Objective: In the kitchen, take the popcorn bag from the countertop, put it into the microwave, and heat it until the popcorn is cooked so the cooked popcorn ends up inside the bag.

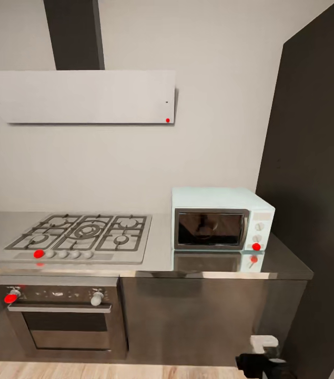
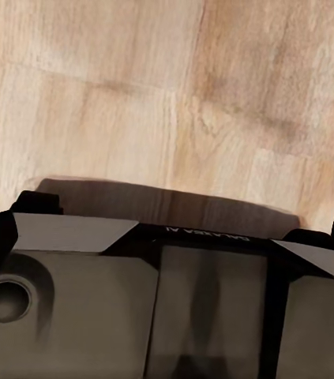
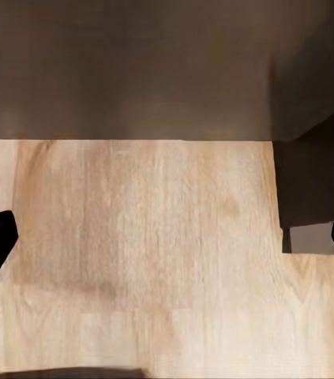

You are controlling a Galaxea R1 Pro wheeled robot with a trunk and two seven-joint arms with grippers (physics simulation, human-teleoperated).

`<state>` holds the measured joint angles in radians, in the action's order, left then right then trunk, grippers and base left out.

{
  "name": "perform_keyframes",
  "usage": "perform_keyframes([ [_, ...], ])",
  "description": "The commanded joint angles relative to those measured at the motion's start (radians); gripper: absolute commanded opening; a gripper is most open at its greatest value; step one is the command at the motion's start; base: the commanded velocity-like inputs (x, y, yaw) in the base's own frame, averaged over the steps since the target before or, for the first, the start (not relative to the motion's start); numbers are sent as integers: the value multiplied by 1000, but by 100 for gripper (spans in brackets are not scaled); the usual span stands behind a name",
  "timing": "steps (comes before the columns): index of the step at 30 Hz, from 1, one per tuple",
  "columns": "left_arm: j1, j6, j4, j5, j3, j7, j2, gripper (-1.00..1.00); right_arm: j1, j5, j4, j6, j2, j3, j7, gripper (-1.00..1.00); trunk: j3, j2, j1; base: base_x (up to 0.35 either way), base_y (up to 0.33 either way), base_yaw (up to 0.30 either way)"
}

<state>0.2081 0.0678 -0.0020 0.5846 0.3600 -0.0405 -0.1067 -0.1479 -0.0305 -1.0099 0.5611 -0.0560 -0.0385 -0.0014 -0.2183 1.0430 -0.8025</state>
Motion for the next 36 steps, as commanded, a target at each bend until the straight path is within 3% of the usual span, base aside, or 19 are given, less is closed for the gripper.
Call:
perform_keyframes([
  [1,1,4,2,11,8,-4,0,100,-17,-2,-43,52,0,-2,0,100,-2,1,0,0,0,0],
  [2,1,4,2,11,8,-4,0,100,-48,-1,-74,90,0,-3,0,100,-2,1,0,0,0,0],
  [4,1,4,2,10,8,-4,-1,100,-168,0,-130,192,0,-7,0,100,-2,1,0,0,0,0],
  [11,1,4,2,9,8,-4,-1,100,-385,-4,-265,341,-2,-52,-5,100,-2,1,0,0,0,0],
  [13,1,4,2,9,8,-4,-1,100,-436,-8,-350,388,-2,-66,-22,100,-2,1,0,0,0,0],
  [16,1,4,2,9,8,-4,-1,100,-455,-10,-445,416,-2,-75,-50,100,-2,1,0,0,0,0],
  [18,1,4,2,9,8,-4,-1,100,-459,-10,-481,411,1,-101,-67,100,-2,1,0,0,0,0],
  [21,1,4,2,9,8,-4,-1,100,-460,-1,-482,310,4,-179,-58,100,-2,1,0,0,0,0],
  [24,1,4,1,9,8,-4,0,100,-457,-9,-360,112,-8,-208,15,100,-2,1,0,0,0,0],
  [26,1,4,1,9,8,-4,0,100,-457,-9,-246,4,-39,-212,109,100,-2,1,0,0,0,0],
  [28,1,4,1,9,8,-4,1,100,-457,-11,-145,-89,-95,-214,199,100,-2,1,0,0,0,0],
  [30,1,4,1,9,8,-4,1,100,-457,-14,-97,-139,-133,-214,268,100,-2,1,0,0,0,0],
  [32,1,4,1,8,8,-4,1,100,-456,-16,-77,-156,-150,-215,306,100,-2,1,0,0,0,0],
  [36,1,4,1,8,8,-4,1,100,-456,-33,-69,-162,-158,-215,321,100,-2,1,0,0,0,0],
])
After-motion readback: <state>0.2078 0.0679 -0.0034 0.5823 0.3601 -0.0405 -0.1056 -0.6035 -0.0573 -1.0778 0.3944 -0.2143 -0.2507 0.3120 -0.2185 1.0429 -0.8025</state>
